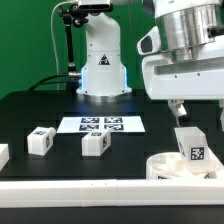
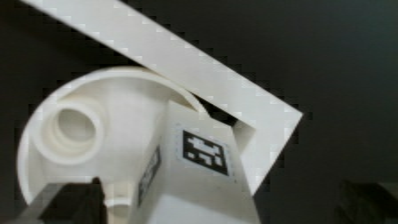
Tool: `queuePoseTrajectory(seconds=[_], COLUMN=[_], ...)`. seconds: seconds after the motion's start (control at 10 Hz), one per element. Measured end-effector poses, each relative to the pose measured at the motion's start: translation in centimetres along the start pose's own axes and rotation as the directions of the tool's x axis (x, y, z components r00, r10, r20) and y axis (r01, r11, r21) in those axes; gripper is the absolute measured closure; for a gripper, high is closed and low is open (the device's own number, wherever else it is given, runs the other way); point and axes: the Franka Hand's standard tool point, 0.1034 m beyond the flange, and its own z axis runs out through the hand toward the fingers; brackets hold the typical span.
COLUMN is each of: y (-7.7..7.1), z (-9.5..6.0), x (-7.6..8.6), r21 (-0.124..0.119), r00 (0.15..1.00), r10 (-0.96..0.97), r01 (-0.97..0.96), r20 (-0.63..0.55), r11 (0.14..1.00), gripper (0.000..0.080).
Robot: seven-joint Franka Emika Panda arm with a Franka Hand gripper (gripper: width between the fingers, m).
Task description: Assemble stool
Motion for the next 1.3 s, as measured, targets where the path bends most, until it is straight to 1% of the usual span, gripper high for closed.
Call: queuePoseTrajectory(seconds=[0.1,0.3,0.4,0.5,0.8,0.9,1.0,1.1,1.2,1.3], y=[0.0,-0.1,-0.1,-0.1,-0.1,0.0,0.1,0.2,0.3,0.3], z=[-0.1,-0.4,-0.5,-0.5,-0.5,-0.5,-0.5,-0.5,-0.5,-0.5], x=[-0.1,0.2,0.3,0.3,0.4,0.5,0.7,0.9,1.1,1.1], r21=[-0.024,-0.049,-0.055,-0.054,-0.053,-0.055,-0.075,-0.080,-0.077,-0.079], r00=[0.994,0.938,0.898,0.872,0.742,0.676,0.569,0.458,0.370,0.301], r10=[-0.111,-0.346,-0.440,-0.490,-0.670,-0.736,-0.822,-0.888,-0.928,-0.952], r01=[0.111,0.345,0.439,0.490,0.670,0.736,0.821,0.887,0.927,0.952], r20=[0.010,0.005,0.005,0.007,0.020,0.024,0.032,0.042,0.050,0.058], r11=[0.993,0.937,0.897,0.870,0.740,0.675,0.565,0.454,0.366,0.296], gripper=[0.0150,0.0150,0.0150,0.0150,0.0150,0.0150,0.0150,0.0150,0.0150,0.0150])
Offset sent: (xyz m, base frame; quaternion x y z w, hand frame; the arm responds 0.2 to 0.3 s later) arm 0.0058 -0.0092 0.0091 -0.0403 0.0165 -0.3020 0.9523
